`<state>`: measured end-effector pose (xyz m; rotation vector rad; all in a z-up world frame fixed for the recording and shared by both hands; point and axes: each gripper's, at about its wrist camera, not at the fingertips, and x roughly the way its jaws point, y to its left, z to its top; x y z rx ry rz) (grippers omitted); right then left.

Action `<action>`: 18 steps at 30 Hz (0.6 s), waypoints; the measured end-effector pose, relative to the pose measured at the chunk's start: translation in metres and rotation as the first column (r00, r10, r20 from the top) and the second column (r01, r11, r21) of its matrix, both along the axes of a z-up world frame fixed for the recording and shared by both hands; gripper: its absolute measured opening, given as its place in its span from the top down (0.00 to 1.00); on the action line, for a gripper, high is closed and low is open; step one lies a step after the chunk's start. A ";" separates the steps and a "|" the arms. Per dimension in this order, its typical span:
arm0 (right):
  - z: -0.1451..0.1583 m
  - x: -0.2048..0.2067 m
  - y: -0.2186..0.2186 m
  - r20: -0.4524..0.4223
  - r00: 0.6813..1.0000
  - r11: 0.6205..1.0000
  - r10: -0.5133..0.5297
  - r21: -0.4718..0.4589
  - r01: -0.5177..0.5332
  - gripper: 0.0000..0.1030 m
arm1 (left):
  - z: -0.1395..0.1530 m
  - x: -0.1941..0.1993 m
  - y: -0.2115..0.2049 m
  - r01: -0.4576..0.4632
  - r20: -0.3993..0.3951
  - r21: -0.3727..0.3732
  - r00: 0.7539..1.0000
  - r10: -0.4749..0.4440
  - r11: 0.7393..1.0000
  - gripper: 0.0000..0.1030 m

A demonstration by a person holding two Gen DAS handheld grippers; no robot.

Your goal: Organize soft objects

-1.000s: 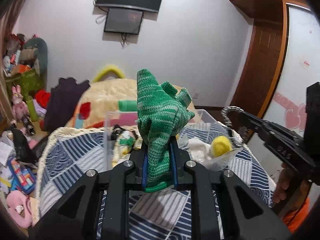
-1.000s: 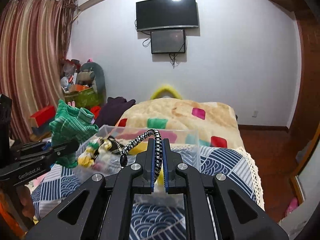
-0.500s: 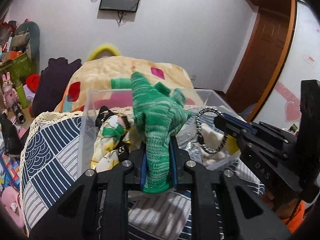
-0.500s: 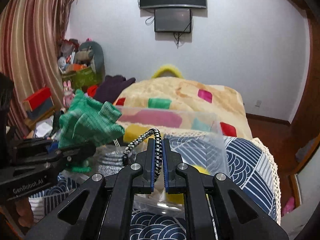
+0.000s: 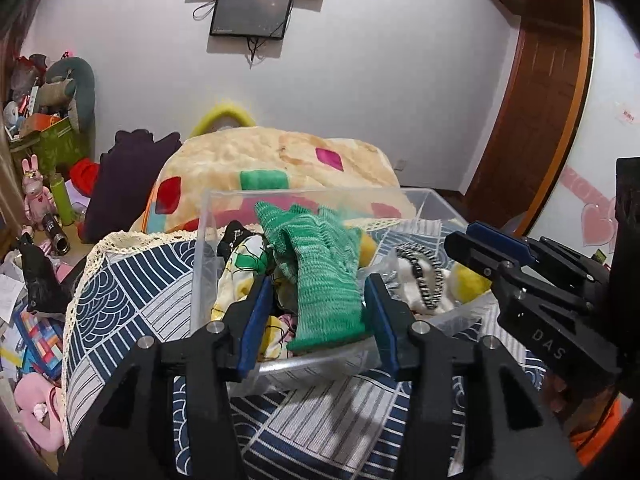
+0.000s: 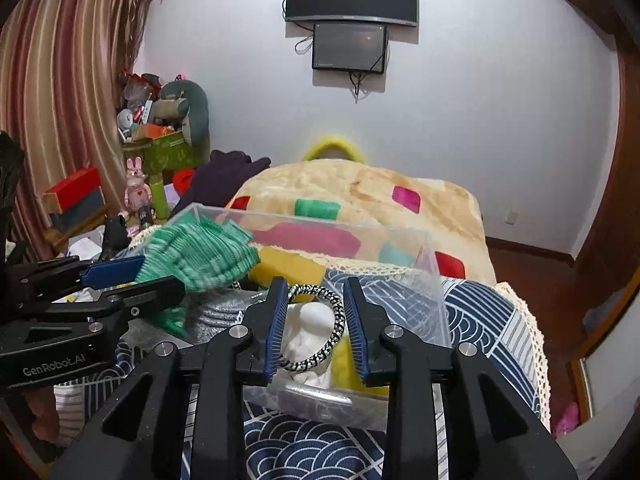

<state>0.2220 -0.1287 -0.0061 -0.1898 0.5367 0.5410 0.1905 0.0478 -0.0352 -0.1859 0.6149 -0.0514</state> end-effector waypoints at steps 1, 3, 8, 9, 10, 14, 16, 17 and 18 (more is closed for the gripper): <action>0.003 -0.002 -0.002 0.004 1.000 1.000 0.001 0.008 -0.002 0.75 | 0.003 -0.004 -0.001 0.002 0.011 0.005 1.000 -0.002 1.000 0.55; 0.010 -0.008 -0.007 0.021 1.000 1.000 0.004 0.025 -0.005 0.74 | 0.010 -0.013 -0.004 0.003 0.036 0.022 0.999 -0.003 1.000 0.54; 0.028 -0.025 -0.019 0.065 0.998 0.998 0.018 0.060 -0.022 0.74 | 0.033 -0.041 -0.016 0.002 0.119 0.077 0.993 -0.011 0.997 0.52; 0.031 -0.028 -0.021 0.073 0.997 0.997 0.021 0.067 -0.026 0.74 | 0.036 -0.046 -0.018 0.001 0.132 0.082 0.991 -0.012 0.997 0.51; 0.035 -0.032 -0.023 0.081 0.996 0.997 0.024 0.076 -0.031 0.74 | 0.040 -0.050 -0.020 -0.001 0.143 0.086 0.990 -0.011 0.996 0.51; 0.047 -0.052 -0.033 0.127 0.992 0.993 0.023 0.110 -0.037 0.50 | 0.052 -0.070 -0.026 -0.009 0.189 0.091 0.982 -0.008 0.996 0.44; 0.051 -0.060 -0.035 0.148 0.989 0.992 0.021 0.117 -0.038 0.47 | 0.058 -0.082 -0.028 -0.018 0.215 0.087 0.977 -0.001 0.996 0.39; 0.053 -0.065 -0.037 0.156 0.987 0.992 0.023 0.121 -0.042 0.45 | 0.061 -0.087 -0.028 -0.021 0.227 0.087 0.974 0.001 0.996 0.38; 0.055 -0.069 -0.038 0.164 0.986 0.991 0.024 0.125 -0.045 0.44 | 0.063 -0.091 -0.029 -0.024 0.236 0.088 0.972 0.003 0.996 0.37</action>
